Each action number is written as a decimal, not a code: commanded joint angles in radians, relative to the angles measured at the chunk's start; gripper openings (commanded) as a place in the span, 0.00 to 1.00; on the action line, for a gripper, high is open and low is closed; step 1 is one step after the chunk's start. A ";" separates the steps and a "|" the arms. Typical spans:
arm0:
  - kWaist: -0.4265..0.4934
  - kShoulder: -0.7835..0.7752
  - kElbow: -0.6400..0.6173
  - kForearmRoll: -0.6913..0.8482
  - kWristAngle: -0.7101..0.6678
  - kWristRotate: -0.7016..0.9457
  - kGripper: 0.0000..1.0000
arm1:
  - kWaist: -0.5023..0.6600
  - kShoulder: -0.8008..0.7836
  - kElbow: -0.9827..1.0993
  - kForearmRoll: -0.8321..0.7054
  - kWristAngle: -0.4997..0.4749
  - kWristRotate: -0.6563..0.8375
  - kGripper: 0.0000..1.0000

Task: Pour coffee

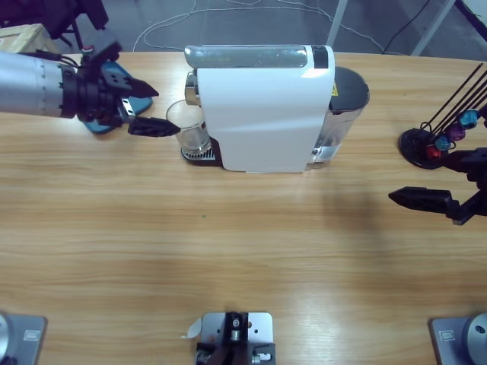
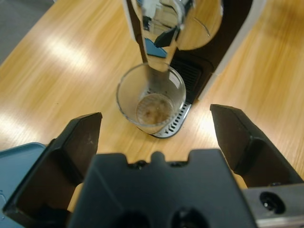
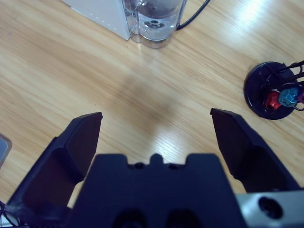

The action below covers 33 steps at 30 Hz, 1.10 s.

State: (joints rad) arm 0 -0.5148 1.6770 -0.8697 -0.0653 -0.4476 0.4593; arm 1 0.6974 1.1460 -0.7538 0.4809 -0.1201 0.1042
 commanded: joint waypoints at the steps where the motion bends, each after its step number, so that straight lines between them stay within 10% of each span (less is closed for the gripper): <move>1: -0.011 0.065 0.032 -0.081 -0.022 -0.013 1.00 | 0.007 0.015 0.028 -0.013 0.011 0.003 1.00; 27: -0.045 0.225 0.044 -0.277 -0.071 -0.013 1.00 | 0.007 0.014 0.033 -0.020 0.008 0.003 1.00; 33: -0.045 0.198 0.076 -0.278 -0.054 -0.013 0.85 | 0.006 0.021 0.034 -0.023 0.008 0.003 1.00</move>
State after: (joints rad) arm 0 -0.5504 1.8532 -0.8486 -0.3316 -0.5005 0.4542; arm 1 0.6974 1.1460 -0.7512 0.4727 -0.1201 0.1042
